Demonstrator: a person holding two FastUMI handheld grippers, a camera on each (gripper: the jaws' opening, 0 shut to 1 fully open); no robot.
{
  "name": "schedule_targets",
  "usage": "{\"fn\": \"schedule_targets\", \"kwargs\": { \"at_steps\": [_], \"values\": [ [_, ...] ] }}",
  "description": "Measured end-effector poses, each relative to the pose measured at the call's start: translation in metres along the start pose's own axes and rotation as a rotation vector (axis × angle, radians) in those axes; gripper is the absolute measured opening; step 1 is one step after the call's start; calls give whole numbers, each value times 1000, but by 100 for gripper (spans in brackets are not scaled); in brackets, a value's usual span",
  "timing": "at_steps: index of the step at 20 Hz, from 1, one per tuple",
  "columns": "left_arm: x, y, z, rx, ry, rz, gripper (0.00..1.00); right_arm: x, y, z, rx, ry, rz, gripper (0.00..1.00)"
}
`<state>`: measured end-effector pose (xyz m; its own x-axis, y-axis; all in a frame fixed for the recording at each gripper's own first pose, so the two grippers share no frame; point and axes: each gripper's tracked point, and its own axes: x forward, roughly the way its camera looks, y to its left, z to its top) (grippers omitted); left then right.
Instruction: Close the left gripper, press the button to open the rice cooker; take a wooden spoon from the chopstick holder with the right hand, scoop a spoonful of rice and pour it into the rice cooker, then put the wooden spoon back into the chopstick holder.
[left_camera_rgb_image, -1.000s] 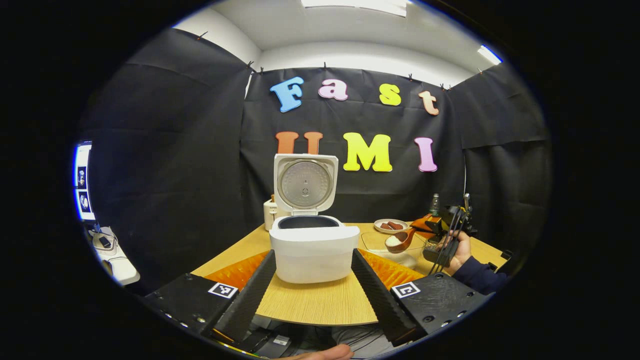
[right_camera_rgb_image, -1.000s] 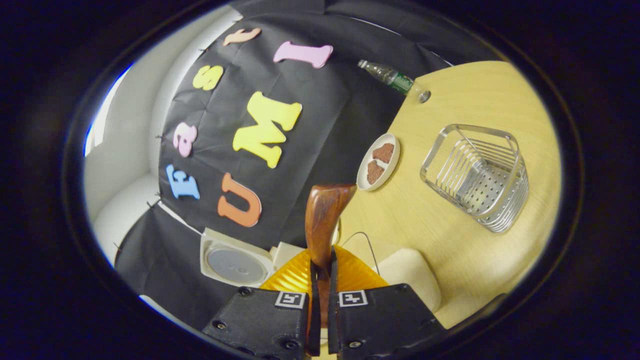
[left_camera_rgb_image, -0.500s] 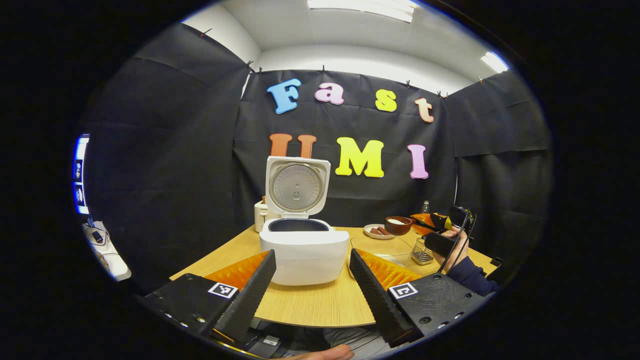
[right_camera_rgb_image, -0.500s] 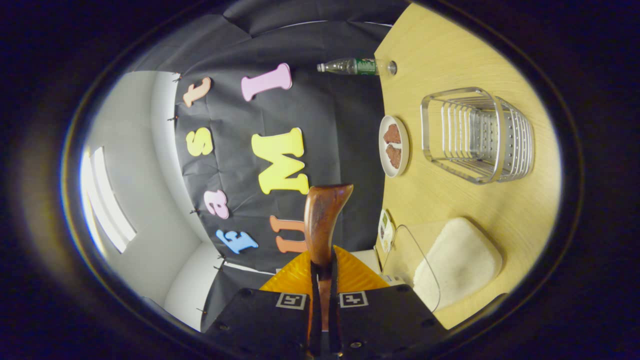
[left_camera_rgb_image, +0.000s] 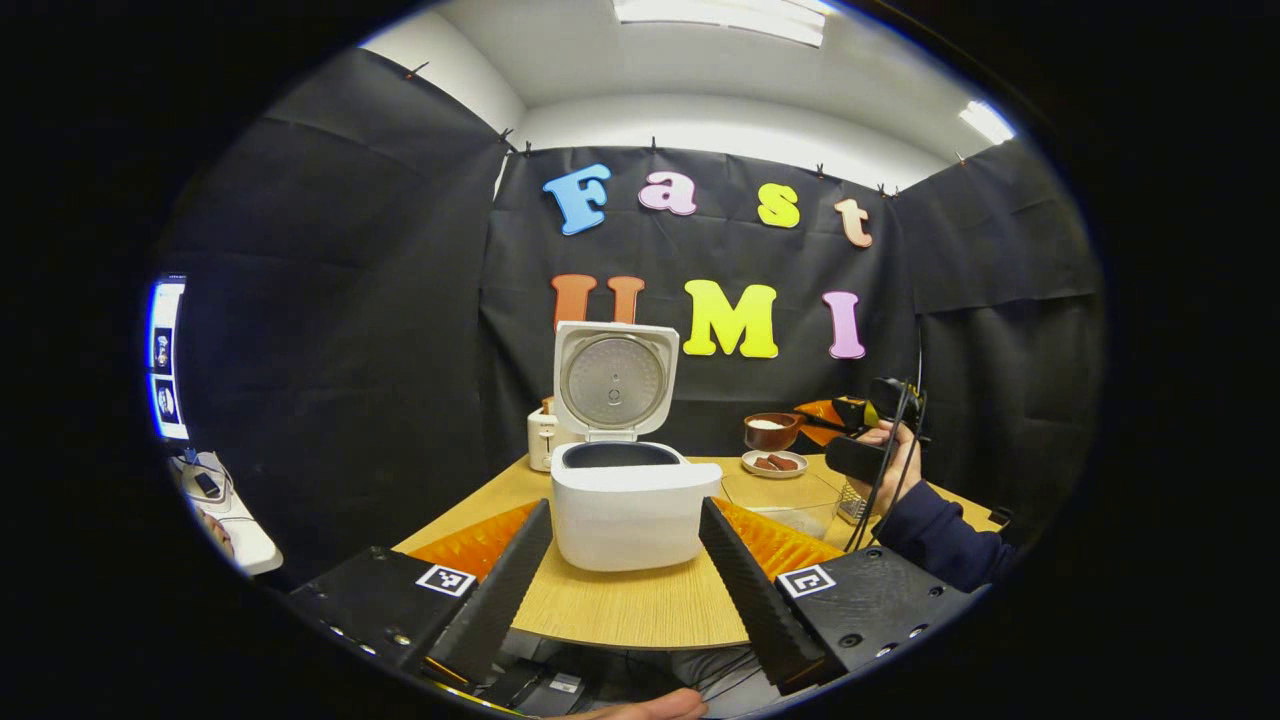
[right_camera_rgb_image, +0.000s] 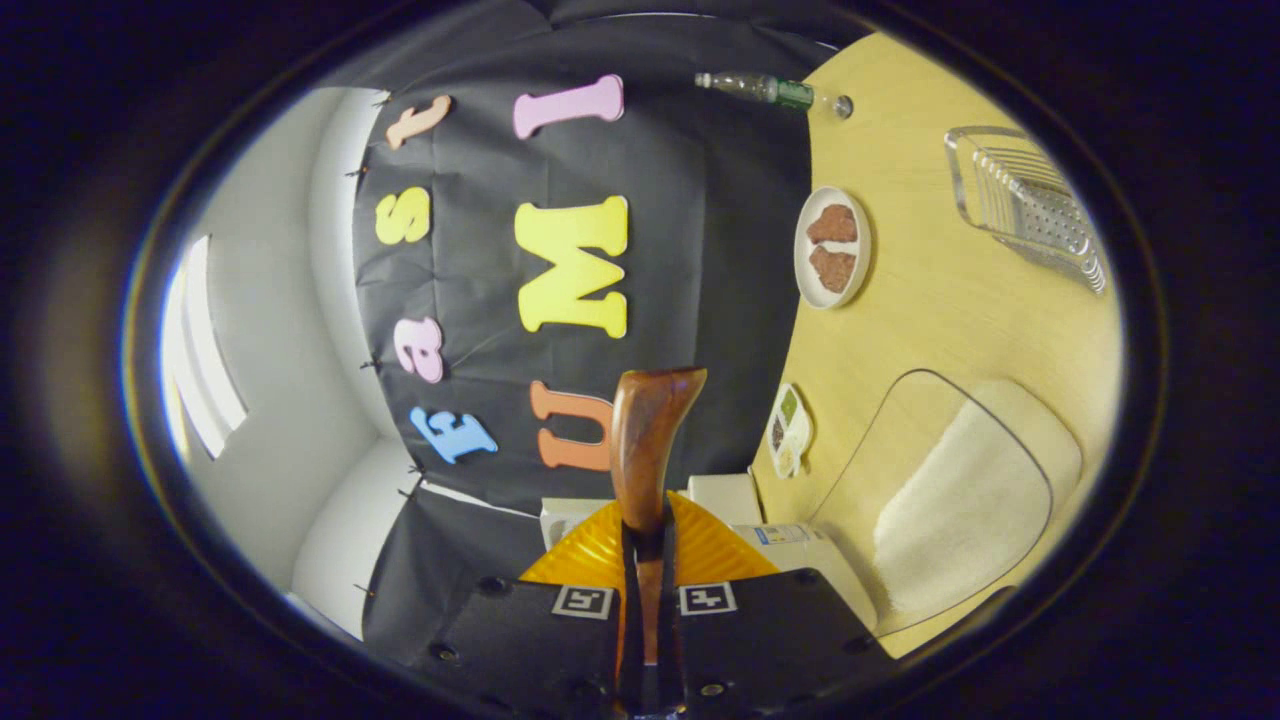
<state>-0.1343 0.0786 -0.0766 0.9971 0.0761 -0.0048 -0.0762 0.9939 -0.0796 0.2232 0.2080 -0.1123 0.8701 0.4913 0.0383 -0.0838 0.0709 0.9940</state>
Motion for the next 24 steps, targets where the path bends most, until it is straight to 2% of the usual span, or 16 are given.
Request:
{"fn": "schedule_targets", "kwargs": {
  "at_steps": [1, 2, 5, 13, 18, 24],
  "values": [
    [0, 2, 3, 2, -6, -1, 84, 12, 4, -7, -21, 11, -5, 11],
    [0, 5, 6, 3, -11, -1, 94, 21, 8, -15, -41, 26, -10, 11],
    [2, 15, 13, -3, -19, 6, 94, 53, 16, -36, -124, 63, -43, 11],
    [23, 48, 26, -67, -5, 90, 94, 132, 38, -95, -470, 167, -85, 11],
    [38, 51, 32, -74, 3, 116, 94, 153, 51, -124, -740, 238, -79, 11],
    [43, 42, 43, -29, -15, 107, 94, 163, 70, -147, -987, 279, -50, 11]
  ]
}}
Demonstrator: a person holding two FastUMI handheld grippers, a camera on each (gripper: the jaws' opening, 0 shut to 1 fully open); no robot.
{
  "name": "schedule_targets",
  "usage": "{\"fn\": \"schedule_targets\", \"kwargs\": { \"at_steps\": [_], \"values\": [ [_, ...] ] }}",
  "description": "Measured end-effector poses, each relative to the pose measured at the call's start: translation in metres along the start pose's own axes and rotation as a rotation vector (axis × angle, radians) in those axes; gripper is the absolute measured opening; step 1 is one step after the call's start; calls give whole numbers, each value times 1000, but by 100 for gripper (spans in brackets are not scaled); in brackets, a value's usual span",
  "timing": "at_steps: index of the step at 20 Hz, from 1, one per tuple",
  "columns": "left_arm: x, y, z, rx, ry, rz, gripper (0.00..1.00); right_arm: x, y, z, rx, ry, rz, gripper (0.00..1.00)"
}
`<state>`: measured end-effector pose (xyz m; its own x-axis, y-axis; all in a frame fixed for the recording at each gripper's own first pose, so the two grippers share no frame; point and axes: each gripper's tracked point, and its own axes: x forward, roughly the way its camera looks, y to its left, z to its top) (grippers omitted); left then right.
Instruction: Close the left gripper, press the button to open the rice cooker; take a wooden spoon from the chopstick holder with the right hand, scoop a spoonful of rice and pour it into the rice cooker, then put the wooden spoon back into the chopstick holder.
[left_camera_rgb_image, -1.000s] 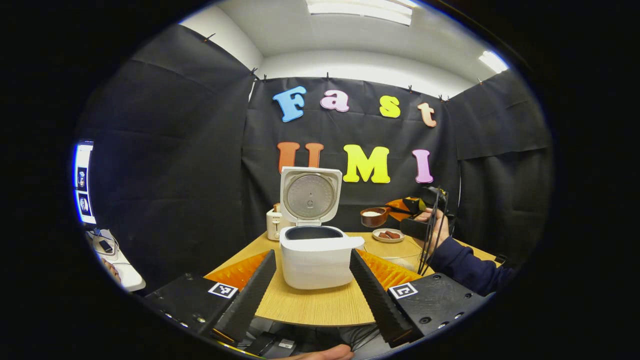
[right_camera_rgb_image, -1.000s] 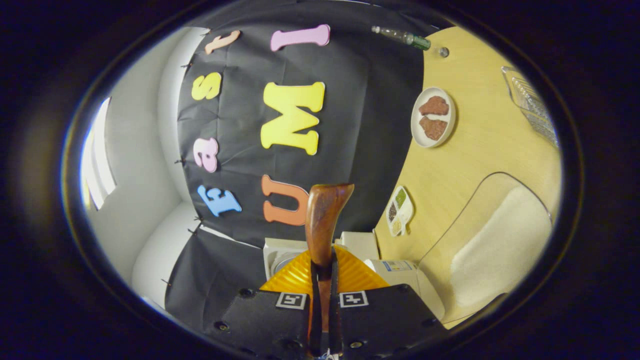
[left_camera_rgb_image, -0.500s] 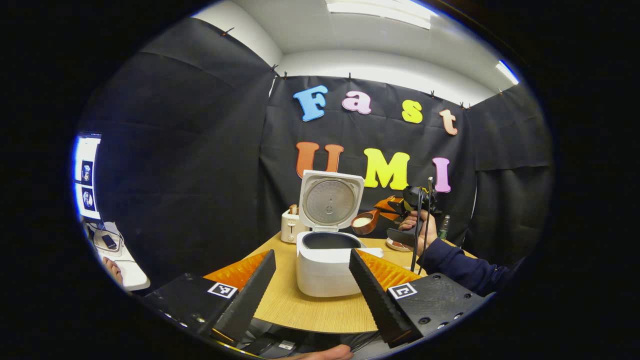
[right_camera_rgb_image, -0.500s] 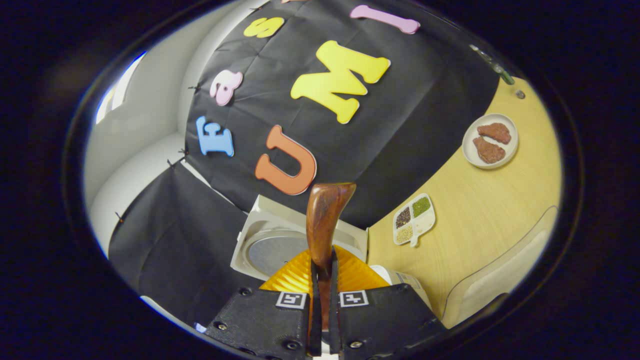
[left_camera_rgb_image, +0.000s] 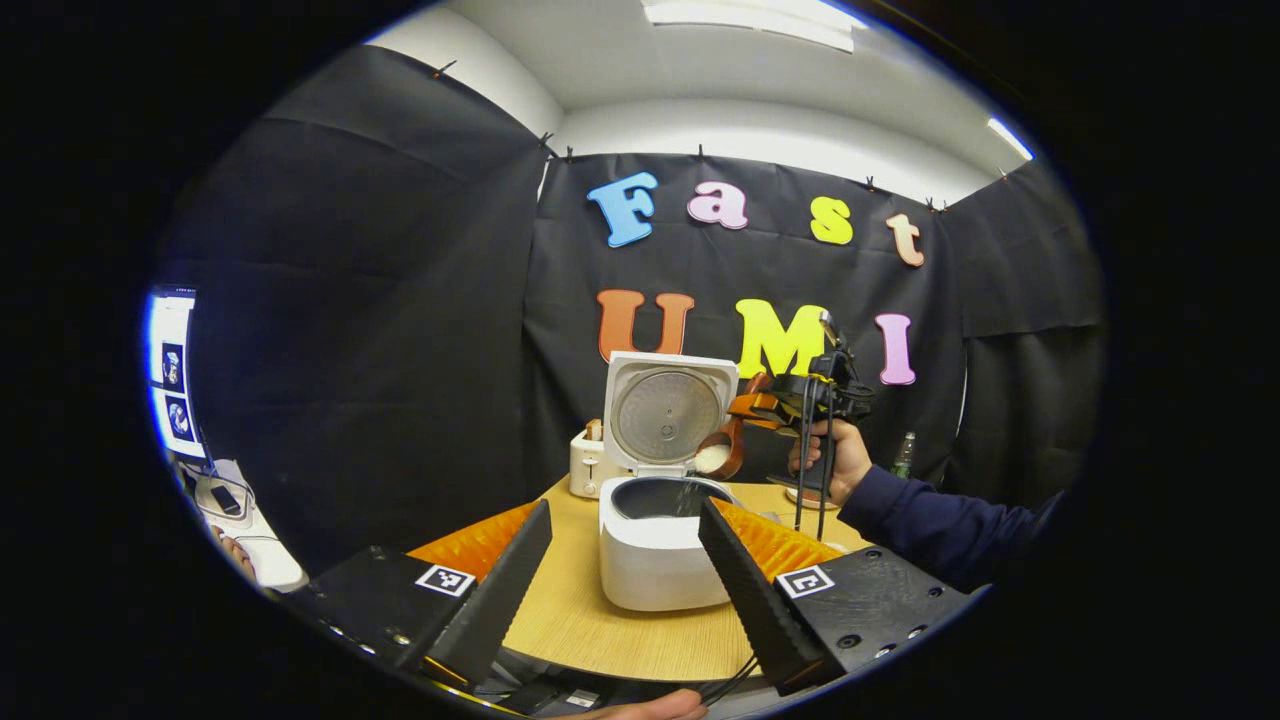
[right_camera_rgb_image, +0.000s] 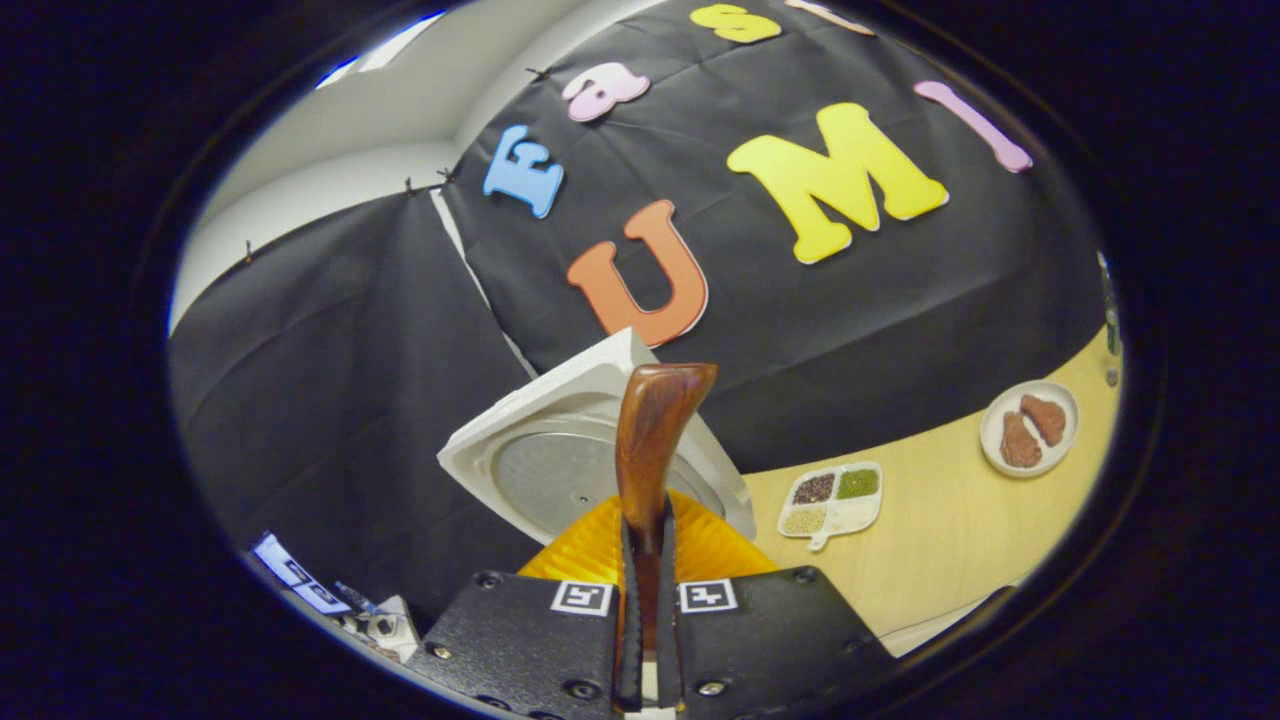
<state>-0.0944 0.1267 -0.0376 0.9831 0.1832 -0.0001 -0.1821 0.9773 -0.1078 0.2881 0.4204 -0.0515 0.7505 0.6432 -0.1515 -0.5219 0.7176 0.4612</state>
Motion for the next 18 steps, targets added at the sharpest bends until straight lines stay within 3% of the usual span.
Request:
{"fn": "schedule_targets", "kwargs": {
  "at_steps": [8, 14, 18],
  "values": [
    [8, -3, -4, 17, 25, 8, 94, 10, 26, -5, -454, -27, -17, 11],
    [19, -6, -8, 27, 50, 9, 94, 0, 44, -7, -690, -71, 30, 11],
    [30, -20, -13, 49, 74, 3, 94, -1, 41, -6, -767, -81, 39, 11]
  ]
}}
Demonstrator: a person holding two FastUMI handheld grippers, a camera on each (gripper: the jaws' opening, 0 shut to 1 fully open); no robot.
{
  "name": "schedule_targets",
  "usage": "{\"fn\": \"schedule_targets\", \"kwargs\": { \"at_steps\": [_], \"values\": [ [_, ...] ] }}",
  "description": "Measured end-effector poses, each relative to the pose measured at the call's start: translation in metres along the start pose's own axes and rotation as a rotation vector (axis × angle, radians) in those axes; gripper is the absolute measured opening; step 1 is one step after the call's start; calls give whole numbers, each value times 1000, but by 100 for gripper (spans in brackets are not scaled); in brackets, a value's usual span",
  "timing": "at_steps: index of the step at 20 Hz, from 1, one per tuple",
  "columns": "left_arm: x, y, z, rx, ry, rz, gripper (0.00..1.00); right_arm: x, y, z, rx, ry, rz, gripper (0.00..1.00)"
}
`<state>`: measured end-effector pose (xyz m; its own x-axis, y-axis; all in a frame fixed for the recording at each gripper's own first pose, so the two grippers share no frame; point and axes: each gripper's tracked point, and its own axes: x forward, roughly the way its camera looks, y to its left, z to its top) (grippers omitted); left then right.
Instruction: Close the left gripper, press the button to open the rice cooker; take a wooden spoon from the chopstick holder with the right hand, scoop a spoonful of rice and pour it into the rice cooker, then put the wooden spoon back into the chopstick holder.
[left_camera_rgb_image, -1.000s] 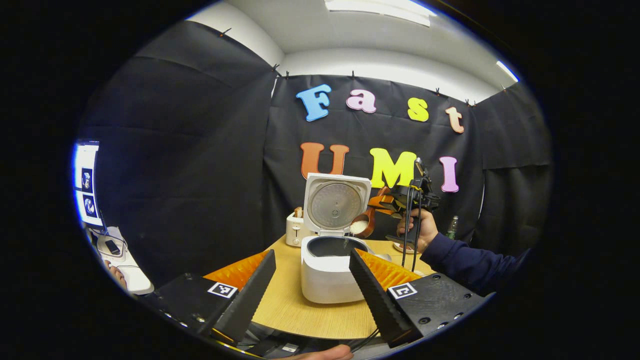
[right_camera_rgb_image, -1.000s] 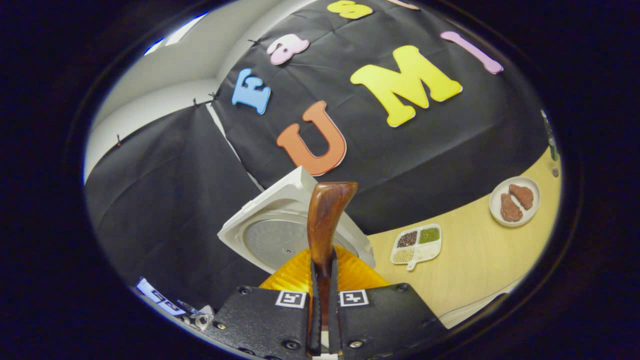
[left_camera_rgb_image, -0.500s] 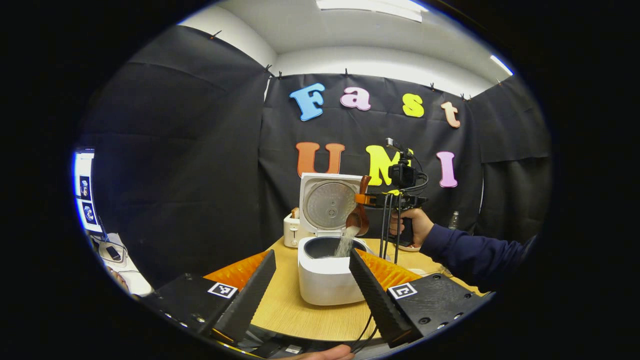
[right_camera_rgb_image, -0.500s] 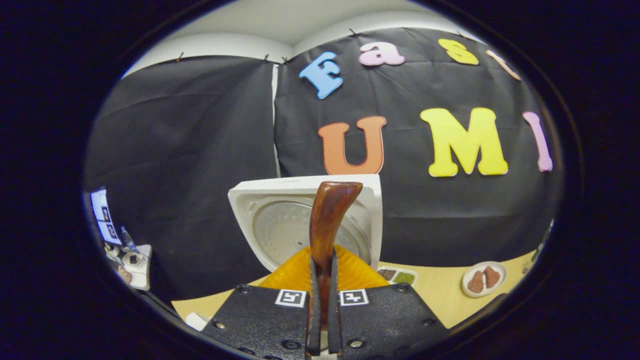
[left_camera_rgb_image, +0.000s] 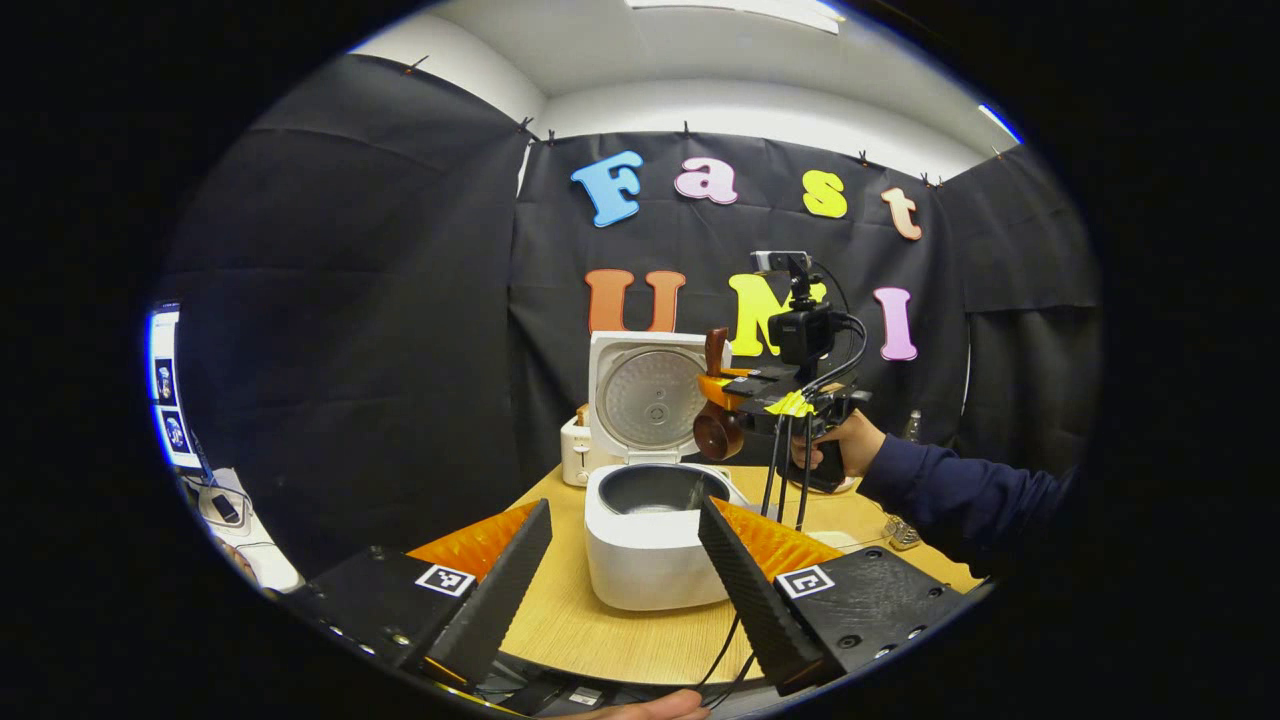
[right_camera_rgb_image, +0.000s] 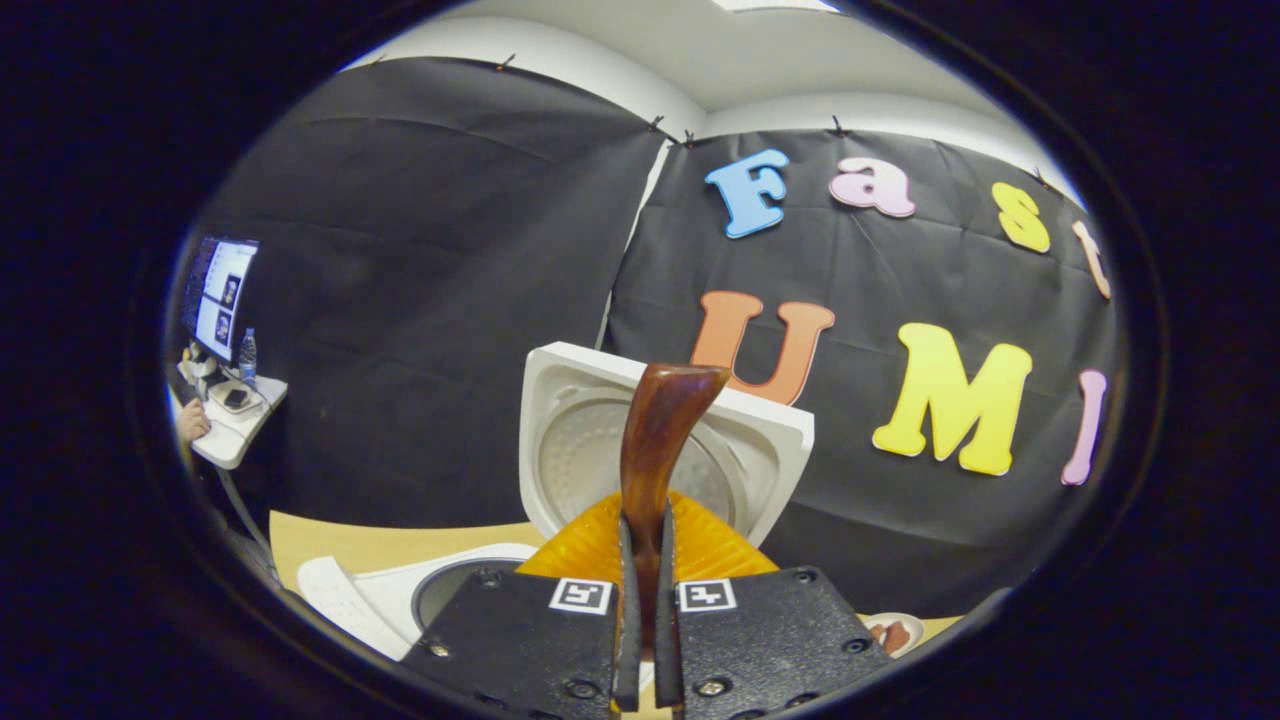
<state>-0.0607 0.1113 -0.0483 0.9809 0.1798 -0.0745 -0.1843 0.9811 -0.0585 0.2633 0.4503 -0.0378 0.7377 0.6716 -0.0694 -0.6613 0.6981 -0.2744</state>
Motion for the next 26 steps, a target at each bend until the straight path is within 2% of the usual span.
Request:
{"fn": "schedule_targets", "kwargs": {
  "at_steps": [3, 6, 10, 14, 18, 22, 26],
  "values": [
    [9, -14, 4, 27, 0, 1, 94, -1, 3, -3, 83, 11, 18, 12],
    [22, -27, 6, 29, -7, -8, 94, -1, 2, -1, 150, 9, -5, 12],
    [37, -45, 8, 71, -21, -18, 95, -3, -2, -3, 178, 19, -88, 13],
    [56, -70, 6, 58, -14, -50, 95, -3, -11, -29, 215, 76, -166, 14],
    [77, -102, 12, 21, -38, -95, 95, -35, -41, -39, 255, 107, -323, 13],
    [89, -126, 11, 36, -39, -126, 94, -55, -69, -51, 305, 123, -497, 14],
    [98, -141, 7, 56, -35, -145, 95, -63, -78, -61, 372, 132, -594, 14]
  ]
}}
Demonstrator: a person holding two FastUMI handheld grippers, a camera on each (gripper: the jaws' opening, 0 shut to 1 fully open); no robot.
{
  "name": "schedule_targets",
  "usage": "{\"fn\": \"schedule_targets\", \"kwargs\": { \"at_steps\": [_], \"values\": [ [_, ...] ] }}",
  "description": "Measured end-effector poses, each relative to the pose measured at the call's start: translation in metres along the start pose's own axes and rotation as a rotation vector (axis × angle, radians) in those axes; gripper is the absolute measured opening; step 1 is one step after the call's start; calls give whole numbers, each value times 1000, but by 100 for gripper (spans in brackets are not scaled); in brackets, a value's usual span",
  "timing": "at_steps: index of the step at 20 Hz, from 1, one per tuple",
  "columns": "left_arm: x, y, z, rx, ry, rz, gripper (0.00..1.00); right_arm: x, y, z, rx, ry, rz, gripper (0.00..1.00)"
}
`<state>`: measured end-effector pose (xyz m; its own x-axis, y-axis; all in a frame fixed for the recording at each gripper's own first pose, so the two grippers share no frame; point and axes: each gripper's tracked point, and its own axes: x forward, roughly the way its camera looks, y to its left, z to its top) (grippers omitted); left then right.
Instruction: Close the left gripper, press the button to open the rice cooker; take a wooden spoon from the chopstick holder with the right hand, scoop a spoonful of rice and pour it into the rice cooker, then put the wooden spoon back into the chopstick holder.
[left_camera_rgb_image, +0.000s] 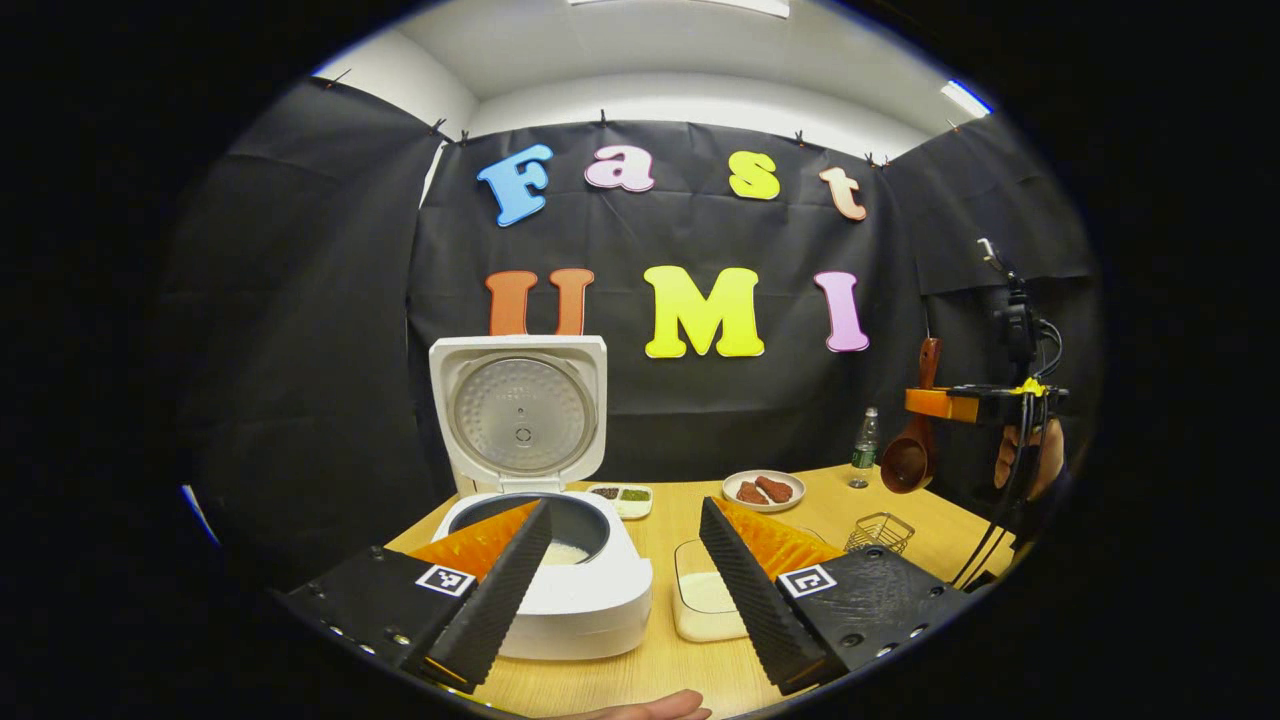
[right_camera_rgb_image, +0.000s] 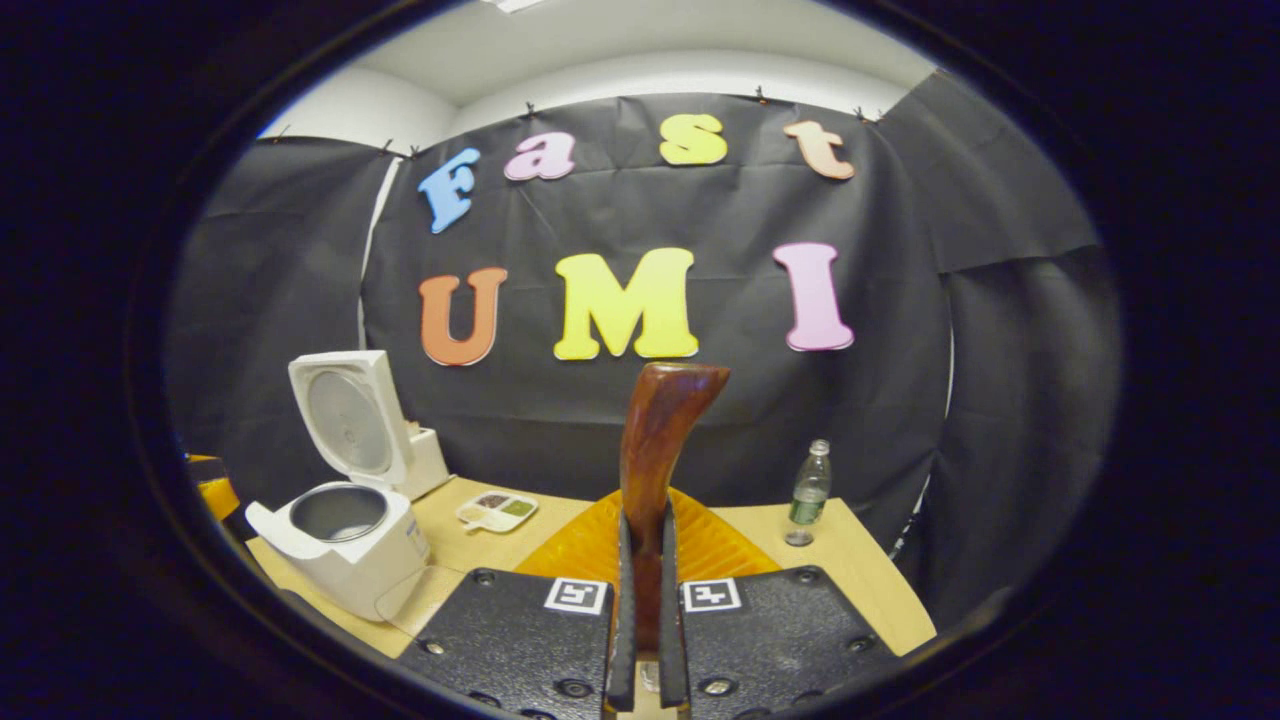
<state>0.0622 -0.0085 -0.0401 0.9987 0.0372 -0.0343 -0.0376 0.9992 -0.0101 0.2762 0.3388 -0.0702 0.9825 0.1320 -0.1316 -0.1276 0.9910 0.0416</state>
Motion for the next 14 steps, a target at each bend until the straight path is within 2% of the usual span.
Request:
{"fn": "schedule_targets", "kwargs": {
  "at_steps": [9, 13, 14],
  "values": [
    [16, 1, 3, 5, -12, 27, 95, 3, -3, -21, 51, 44, -13, 14],
    [28, 6, 12, -14, -38, 36, 95, -9, 5, -33, 106, 120, 34, 22],
    [33, 6, 9, -23, -29, 31, 95, -13, 2, -36, 121, 118, 12, 28]
  ]
}}
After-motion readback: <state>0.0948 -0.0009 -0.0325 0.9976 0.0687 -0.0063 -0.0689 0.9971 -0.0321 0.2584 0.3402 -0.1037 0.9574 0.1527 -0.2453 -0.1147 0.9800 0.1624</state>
